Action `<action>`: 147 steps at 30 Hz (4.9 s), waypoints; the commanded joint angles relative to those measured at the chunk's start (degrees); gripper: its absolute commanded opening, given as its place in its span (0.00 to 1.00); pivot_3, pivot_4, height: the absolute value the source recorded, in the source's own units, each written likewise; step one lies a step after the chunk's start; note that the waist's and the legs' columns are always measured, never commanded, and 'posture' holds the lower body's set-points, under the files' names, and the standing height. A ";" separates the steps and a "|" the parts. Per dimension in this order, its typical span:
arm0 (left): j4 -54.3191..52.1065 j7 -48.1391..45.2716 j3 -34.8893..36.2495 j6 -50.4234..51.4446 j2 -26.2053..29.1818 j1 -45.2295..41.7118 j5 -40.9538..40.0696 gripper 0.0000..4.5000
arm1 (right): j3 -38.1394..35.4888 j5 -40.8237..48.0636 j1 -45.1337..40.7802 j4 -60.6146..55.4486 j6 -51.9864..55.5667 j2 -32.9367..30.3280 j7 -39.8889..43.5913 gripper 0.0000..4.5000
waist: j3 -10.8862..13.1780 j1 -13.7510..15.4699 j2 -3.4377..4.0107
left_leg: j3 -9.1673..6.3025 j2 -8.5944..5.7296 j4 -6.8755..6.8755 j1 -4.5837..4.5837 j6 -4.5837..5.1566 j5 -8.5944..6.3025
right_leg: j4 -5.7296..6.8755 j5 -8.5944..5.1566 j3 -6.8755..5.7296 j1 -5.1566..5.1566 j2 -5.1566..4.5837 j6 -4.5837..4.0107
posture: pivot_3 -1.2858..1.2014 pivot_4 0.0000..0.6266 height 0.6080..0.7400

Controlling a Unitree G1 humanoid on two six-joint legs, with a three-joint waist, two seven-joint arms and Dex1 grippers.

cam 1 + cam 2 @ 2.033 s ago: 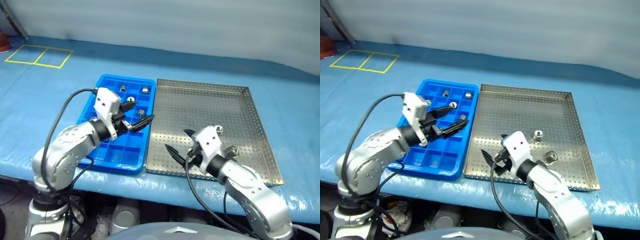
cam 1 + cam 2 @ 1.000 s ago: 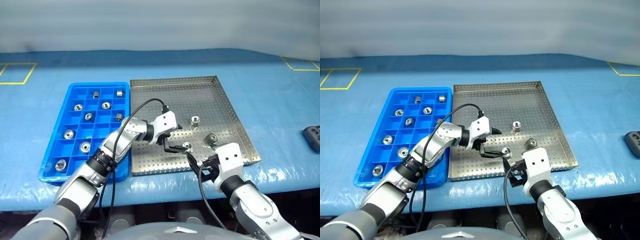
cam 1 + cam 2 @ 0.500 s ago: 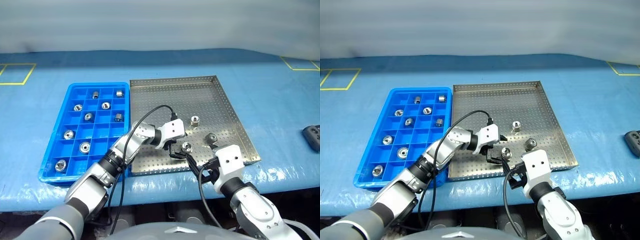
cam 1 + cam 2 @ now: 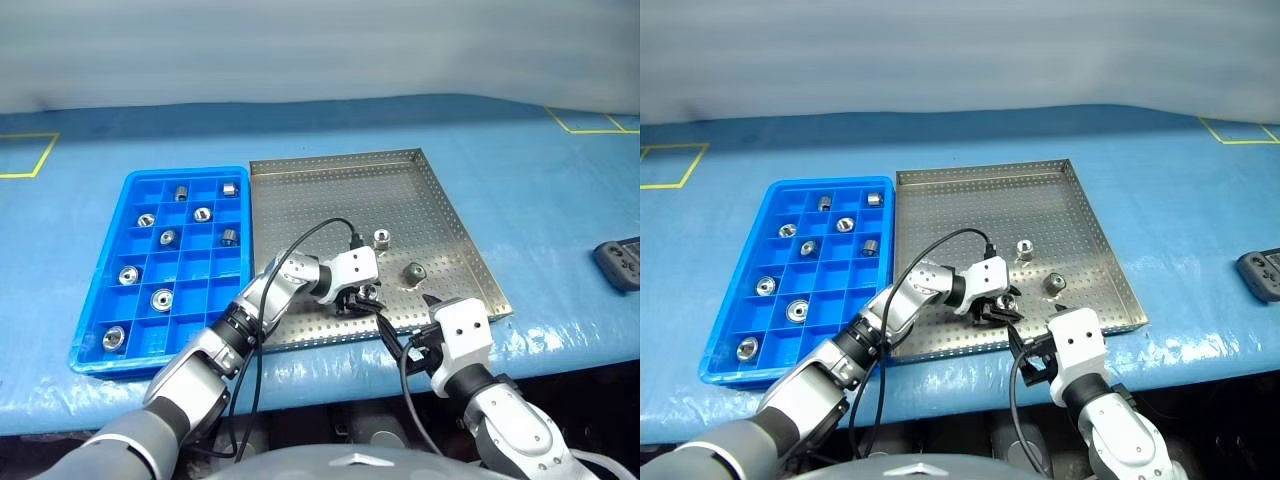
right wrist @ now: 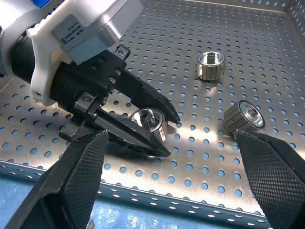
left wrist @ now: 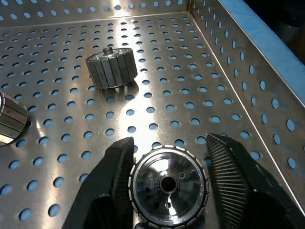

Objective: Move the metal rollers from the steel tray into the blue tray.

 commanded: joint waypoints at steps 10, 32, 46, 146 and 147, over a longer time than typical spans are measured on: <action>-10.16 2.17 7.60 6.56 0.05 0.95 -4.49 0.38 | 1.52 1.29 -8.33 -1.64 3.97 -0.39 2.01 1.00 | 0.00 0.52 0.00 | -0.06 0.01 0.03 0.02 0.01 0.01 | 0.08 0.05 0.03 -0.01 0.01 0.08 | 0.48 0.24 1.00; -46.79 32.48 31.99 30.30 7.91 13.14 -7.24 0.38 | 10.92 1.65 -31.70 11.09 4.76 1.73 10.59 1.00 | 0.02 5.42 -0.03 | -0.20 -0.01 -0.02 0.04 0.02 0.03 | 0.05 0.14 -0.01 0.02 0.00 0.18 | 0.57 0.24 1.00; -49.35 40.51 34.11 35.63 11.43 21.94 -5.22 0.38 | 12.32 1.66 -32.23 12.76 4.27 2.21 13.26 1.00 | 0.03 7.05 -0.05 | -0.21 -0.01 0.00 0.02 0.02 0.04 | 0.05 0.14 -0.07 0.03 -0.02 0.17 | 0.59 0.24 1.00; -51.05 22.49 18.09 9.58 11.45 31.97 -17.76 1.00 | -4.19 -10.10 -46.92 40.62 8.31 20.03 -6.86 0.38 | 0.08 5.45 0.16 | -0.09 0.02 -0.24 0.01 0.04 0.04 | -0.01 0.13 0.06 -0.11 -0.01 0.12 | 0.59 0.24 1.00; -51.11 23.87 18.80 8.98 11.14 32.25 -17.14 1.00 | -2.34 -9.75 -47.50 38.47 10.10 18.87 -5.12 0.38 | 0.08 5.54 0.16 | -0.11 0.02 -0.26 0.01 0.04 0.04 | -0.02 0.12 0.05 -0.11 0.00 0.11 | 0.59 0.24 1.00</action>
